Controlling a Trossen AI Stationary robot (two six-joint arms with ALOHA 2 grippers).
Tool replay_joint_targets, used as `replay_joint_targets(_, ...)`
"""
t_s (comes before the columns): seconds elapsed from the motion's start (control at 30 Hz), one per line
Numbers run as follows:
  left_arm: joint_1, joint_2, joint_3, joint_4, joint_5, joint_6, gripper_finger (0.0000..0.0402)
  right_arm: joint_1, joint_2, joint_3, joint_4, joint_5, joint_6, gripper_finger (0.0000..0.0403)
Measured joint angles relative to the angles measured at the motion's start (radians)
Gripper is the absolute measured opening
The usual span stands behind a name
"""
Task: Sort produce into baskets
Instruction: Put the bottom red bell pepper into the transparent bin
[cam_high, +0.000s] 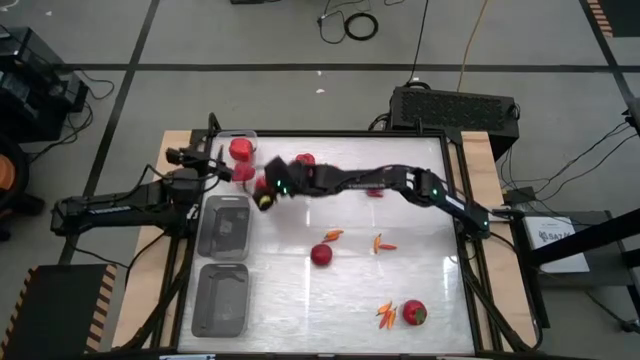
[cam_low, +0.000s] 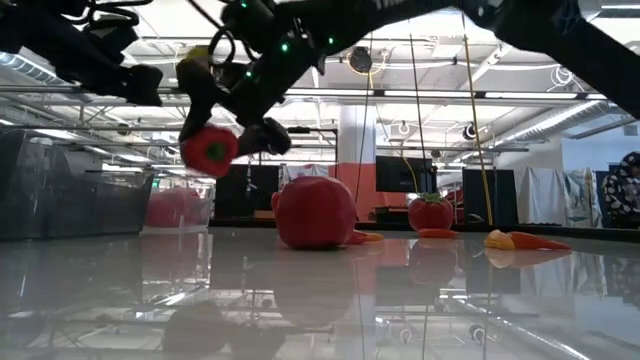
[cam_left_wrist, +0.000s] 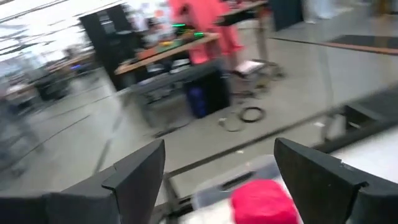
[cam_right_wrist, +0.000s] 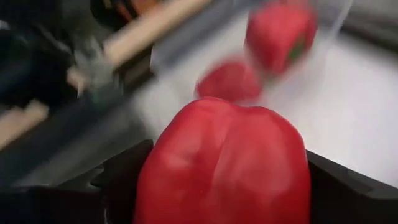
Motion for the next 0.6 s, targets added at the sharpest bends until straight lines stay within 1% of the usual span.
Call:
replay_joint_targets(0.07, 0.017, 0.0, 0.0, 0.0, -0.046, -0.014, 0.0308, -0.032, 0.0, 0.0, 0.103, 0.0, -0.057, 0.0321)
replay_joint_targets(0.13, 0.036, 0.0, 0.0, 0.001, -0.05, -0.014, 0.0308, -0.057, 0.0, 0.0, 0.215, 0.001, -0.101, 0.0321)
replay_joint_targets(0.2, 0.055, 0.0, 0.0, 0.001, -0.022, -0.016, 0.0308, -0.073, 0.019, 0.004, 0.33, -0.002, -0.122, 0.0321)
replay_joint_targets(0.27, 0.078, 0.0, 0.0, 0.002, 0.032, -0.031, 0.0308, -0.088, 0.044, 0.003, 0.405, -0.022, -0.124, 0.0322)
replay_joint_targets(0.33, 0.109, 0.0, 0.0, 0.009, 0.064, -0.037, 0.0308, -0.098, 0.086, 0.001, 0.499, -0.031, -0.122, 0.0322)
replay_joint_targets(0.5, 0.205, 0.0, 0.0, 0.026, 0.068, -0.037, 0.0308, -0.11, 0.168, 0.0, 0.735, -0.033, -0.116, 0.0322)
replay_joint_targets(0.57, 0.244, 0.0, 0.0, 0.046, 0.07, -0.04, 0.0308, -0.111, 0.198, 0.018, 0.779, -0.033, -0.115, 0.0322)
replay_joint_targets(0.6, 0.262, 0.0, 0.0, 0.05, 0.081, -0.04, 0.0308, -0.111, 0.211, 0.028, 0.775, -0.033, -0.114, 0.0322)
